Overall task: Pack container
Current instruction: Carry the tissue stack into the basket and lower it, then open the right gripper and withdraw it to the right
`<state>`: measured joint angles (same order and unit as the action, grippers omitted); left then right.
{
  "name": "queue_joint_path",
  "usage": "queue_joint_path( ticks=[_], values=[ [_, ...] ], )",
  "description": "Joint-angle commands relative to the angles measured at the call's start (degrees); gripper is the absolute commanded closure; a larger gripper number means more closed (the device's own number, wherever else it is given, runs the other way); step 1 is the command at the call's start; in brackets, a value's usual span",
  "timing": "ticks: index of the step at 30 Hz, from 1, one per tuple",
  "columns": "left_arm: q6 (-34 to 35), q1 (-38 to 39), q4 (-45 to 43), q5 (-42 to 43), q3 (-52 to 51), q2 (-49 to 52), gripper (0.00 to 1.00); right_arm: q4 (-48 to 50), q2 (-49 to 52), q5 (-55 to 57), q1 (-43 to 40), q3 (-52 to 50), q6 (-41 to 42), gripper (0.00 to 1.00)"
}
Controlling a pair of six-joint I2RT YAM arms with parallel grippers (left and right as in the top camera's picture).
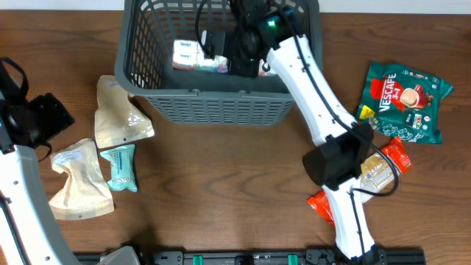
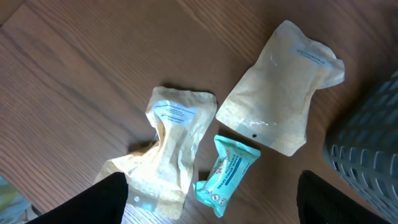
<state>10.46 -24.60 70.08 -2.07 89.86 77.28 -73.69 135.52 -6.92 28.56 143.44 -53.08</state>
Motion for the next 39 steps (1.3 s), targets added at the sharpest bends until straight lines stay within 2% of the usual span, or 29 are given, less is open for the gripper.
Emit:
queue_joint_path(
  ticks=[1, 4, 7, 9, 10, 11, 16, 20, 26, 28, 31, 34, 39],
  values=[
    [-0.4, -0.2, 0.1, 0.2, 1.0, 0.2, 0.23, 0.0, 1.0, -1.1, -1.0, 0.2, 0.8, 0.98],
    [-0.4, -0.2, 0.1, 0.2, 1.0, 0.2, 0.23, -0.5, 1.1, -1.1, -1.2, 0.2, 1.2, 0.95],
    [-0.4, -0.2, 0.1, 0.2, 1.0, 0.2, 0.23, -0.5, 1.0, -1.0, -1.2, 0.2, 4.1, 0.71],
    [-0.4, -0.2, 0.1, 0.2, 1.0, 0.2, 0.23, -0.5, 1.0, -1.0, -1.2, 0.2, 6.4, 0.41],
    [-0.4, -0.2, 0.1, 0.2, 1.0, 0.2, 0.23, -0.5, 0.8, -1.1, -1.1, 0.2, 7.3, 0.1],
    [-0.4, -0.2, 0.1, 0.2, 1.0, 0.2, 0.23, -0.4, 0.7, -1.1, -1.0, 0.2, 7.7, 0.01],
    [-0.4, -0.2, 0.1, 0.2, 1.0, 0.2, 0.23, -0.3, -0.8, -1.1, -0.7, 0.6, 7.9, 0.01],
    [-0.4, -0.2, 0.1, 0.2, 1.0, 0.2, 0.23, 0.7, -4.4, -0.9, -0.7, 0.9, 11.8, 0.01],
    [-0.4, -0.2, 0.1, 0.2, 1.0, 0.2, 0.23, 6.6, -14.8, -0.1, -2.8, 0.9, 21.4, 0.01],
    [-0.4, -0.2, 0.1, 0.2, 1.0, 0.2, 0.23, 9.0, -19.1, 4.7, -4.6, 0.9, 28.3, 0.01],
    [-0.4, -0.2, 0.1, 0.2, 1.0, 0.2, 0.23, 9.4, -24.6, 13.4, -9.2, 0.9, 40.2, 0.01],
    [-0.4, -0.2, 0.1, 0.2, 1.0, 0.2, 0.23, 4.7, -28.8, 19.5, -17.0, 0.9, 51.9, 0.01],
    [-0.4, -0.2, 0.1, 0.2, 1.0, 0.2, 0.23, -7.4, -31.4, 16.3, -35.2, 0.9, 60.1, 0.01]
  ],
)
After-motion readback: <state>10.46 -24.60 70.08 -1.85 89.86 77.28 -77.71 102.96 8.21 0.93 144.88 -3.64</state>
